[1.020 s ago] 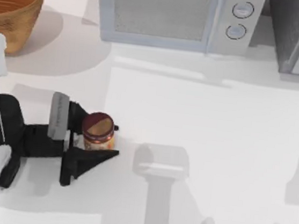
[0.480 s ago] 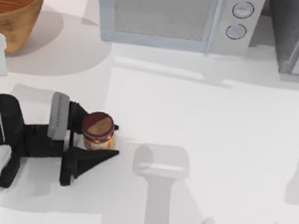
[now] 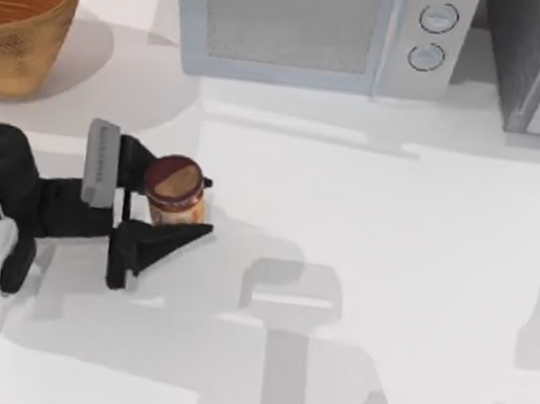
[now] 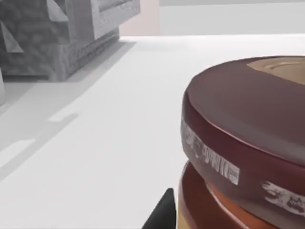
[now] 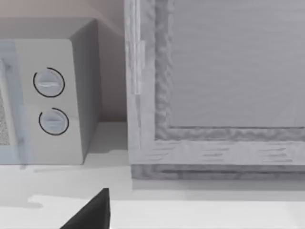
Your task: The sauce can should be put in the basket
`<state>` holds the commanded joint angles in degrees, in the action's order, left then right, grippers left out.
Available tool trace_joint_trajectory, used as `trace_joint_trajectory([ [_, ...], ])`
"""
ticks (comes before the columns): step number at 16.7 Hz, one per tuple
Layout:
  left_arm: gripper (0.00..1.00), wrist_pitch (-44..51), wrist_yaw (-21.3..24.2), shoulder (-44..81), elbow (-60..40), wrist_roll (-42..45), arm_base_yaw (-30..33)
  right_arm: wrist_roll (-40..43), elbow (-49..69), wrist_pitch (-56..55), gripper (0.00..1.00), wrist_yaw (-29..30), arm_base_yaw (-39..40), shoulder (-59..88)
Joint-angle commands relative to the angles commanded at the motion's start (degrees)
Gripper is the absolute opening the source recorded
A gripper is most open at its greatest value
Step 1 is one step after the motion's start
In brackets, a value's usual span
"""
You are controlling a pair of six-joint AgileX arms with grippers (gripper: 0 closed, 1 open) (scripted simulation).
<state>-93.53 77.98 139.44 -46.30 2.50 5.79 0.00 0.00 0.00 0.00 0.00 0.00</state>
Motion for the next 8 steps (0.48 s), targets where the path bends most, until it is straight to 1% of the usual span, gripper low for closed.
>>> trace_joint_trajectory([
  [3,0.0,10.4,1.5,-6.1,-7.8,0.1,-3.5,0.0,0.0,0.0,1.0,0.0,0.0,0.0],
  [8,0.0,33.4,2.6,-13.8,-22.2,1.3,-12.9,0.0,0.0,0.0,1.0,0.0,0.0,0.0],
])
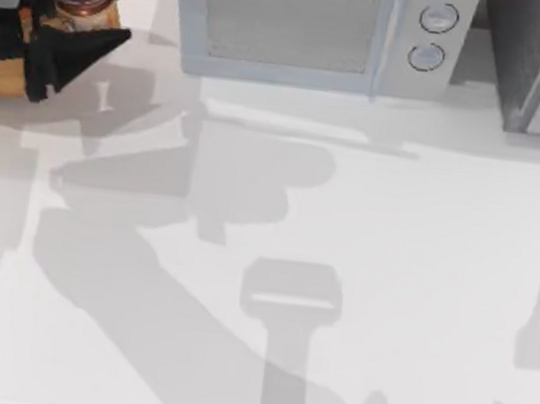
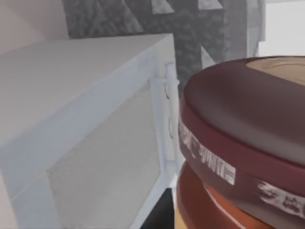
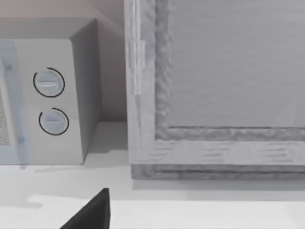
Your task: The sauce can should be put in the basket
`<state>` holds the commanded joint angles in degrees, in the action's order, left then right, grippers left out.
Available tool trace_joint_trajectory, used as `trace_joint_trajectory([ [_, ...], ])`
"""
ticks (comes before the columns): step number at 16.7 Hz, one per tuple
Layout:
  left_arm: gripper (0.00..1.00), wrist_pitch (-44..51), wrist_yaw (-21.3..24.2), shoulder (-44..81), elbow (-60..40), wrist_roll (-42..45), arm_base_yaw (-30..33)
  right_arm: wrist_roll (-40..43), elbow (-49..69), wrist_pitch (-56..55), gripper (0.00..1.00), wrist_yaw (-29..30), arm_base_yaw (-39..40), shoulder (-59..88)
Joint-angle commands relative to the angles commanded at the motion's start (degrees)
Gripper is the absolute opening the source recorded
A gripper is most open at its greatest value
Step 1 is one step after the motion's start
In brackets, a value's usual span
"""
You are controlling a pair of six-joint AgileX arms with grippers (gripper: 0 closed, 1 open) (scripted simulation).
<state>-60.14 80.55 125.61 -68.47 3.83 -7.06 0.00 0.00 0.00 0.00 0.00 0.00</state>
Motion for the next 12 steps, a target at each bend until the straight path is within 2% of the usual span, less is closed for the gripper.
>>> trace_joint_trajectory([
  [6,0.0,23.5,-2.6,-1.7,-14.9,2.1,-15.2,0.0,0.0,0.0,1.0,0.0,0.0,0.0],
  [9,0.0,28.8,-4.2,-1.3,-19.2,1.9,-20.5,0.0,0.0,0.0,1.0,0.0,0.0,0.0],
  [12,0.0,29.7,-4.5,-1.0,-20.1,1.8,-21.6,0.0,0.0,0.0,1.0,0.0,0.0,0.0],
])
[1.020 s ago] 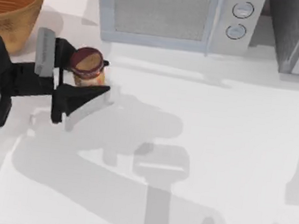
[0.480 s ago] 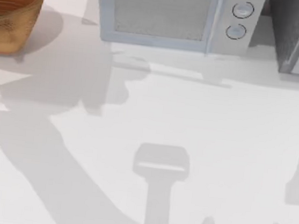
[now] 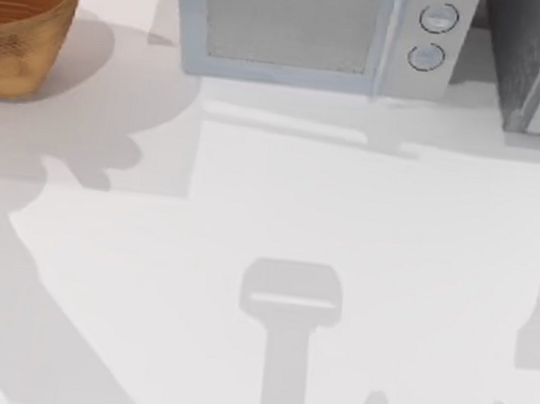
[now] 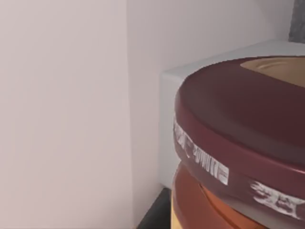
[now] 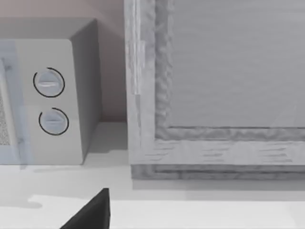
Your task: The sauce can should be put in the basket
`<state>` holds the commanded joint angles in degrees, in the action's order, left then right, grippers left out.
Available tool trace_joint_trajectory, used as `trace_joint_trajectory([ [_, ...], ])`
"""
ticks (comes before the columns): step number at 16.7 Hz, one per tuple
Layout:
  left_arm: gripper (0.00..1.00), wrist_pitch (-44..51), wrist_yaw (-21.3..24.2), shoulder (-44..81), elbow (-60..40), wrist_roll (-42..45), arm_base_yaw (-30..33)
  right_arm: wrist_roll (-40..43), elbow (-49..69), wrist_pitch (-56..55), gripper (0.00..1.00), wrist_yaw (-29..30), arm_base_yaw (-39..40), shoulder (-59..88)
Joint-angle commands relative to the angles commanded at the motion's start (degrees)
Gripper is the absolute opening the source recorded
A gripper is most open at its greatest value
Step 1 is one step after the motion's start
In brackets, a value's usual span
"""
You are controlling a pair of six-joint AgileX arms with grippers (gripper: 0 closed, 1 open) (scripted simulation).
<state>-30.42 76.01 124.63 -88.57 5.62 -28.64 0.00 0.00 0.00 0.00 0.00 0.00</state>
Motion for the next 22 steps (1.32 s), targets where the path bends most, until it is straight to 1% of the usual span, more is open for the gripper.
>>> trace_joint_trajectory([
  [4,0.0,-0.3,-0.2,0.0,-0.1,0.1,0.4,0.0,0.0,0.0,1.0,0.0,0.0,0.0],
  [6,0.0,-1.1,-2.1,2.0,-1.6,-0.6,2.4,0.0,0.0,0.0,1.0,0.0,0.0,0.0],
  [9,0.0,-2.6,-6.4,5.4,-4.5,-1.8,6.5,0.0,0.0,0.0,1.0,0.0,0.0,0.0],
  [13,0.0,-2.8,-6.9,5.9,-5.0,-2.0,7.0,0.0,0.0,0.0,1.0,0.0,0.0,0.0],
  [22,0.68,-2.8,-6.9,5.9,-5.0,-2.0,7.0,0.0,0.0,0.0,1.0,0.0,0.0,0.0],
])
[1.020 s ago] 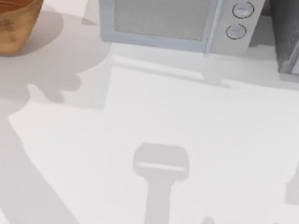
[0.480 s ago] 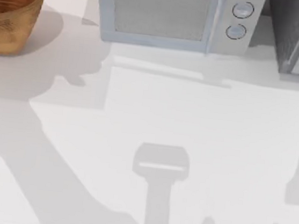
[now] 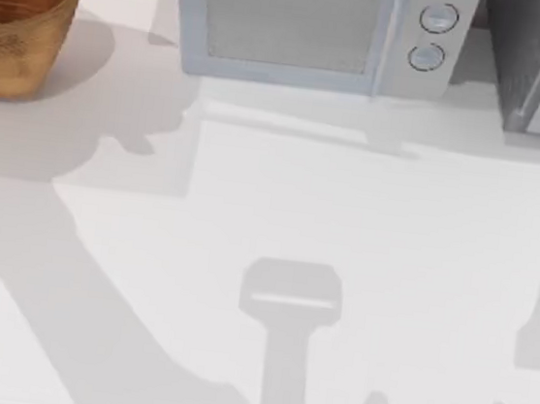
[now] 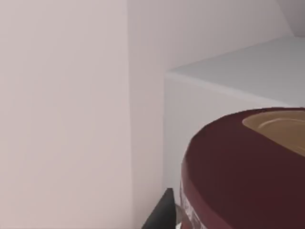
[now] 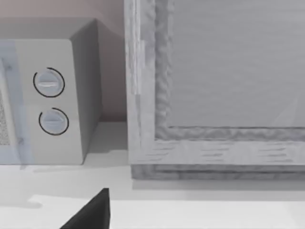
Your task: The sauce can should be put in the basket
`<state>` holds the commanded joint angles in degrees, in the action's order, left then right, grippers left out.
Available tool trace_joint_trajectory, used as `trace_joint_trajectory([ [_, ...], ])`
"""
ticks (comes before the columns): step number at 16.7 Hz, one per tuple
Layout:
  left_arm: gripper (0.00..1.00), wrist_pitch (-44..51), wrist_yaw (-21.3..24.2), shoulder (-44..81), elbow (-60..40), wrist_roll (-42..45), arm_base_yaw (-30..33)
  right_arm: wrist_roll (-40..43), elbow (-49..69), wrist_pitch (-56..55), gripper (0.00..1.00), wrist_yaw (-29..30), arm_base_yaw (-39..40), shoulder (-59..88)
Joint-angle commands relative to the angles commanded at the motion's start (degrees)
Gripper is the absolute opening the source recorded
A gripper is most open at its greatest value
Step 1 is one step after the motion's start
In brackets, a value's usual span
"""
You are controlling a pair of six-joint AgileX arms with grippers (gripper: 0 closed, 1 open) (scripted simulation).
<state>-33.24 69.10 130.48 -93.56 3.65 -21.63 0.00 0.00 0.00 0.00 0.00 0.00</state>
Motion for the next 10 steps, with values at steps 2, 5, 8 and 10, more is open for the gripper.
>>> trace_joint_trajectory([
  [2,0.83,0.0,0.0,0.0,0.0,0.0,0.0,0.0,0.0,0.0,1.0,0.0,0.0,0.0],
  [5,1.0,0.0,0.0,0.0,0.0,0.0,0.0,0.0,0.0,0.0,1.0,0.0,0.0,0.0],
  [8,1.0,0.0,0.0,0.0,0.0,0.0,0.0,0.0,0.0,0.0,1.0,0.0,0.0,0.0],
  [10,1.0,0.0,0.0,0.0,0.0,0.0,0.0,0.0,0.0,0.0,1.0,0.0,0.0,0.0],
])
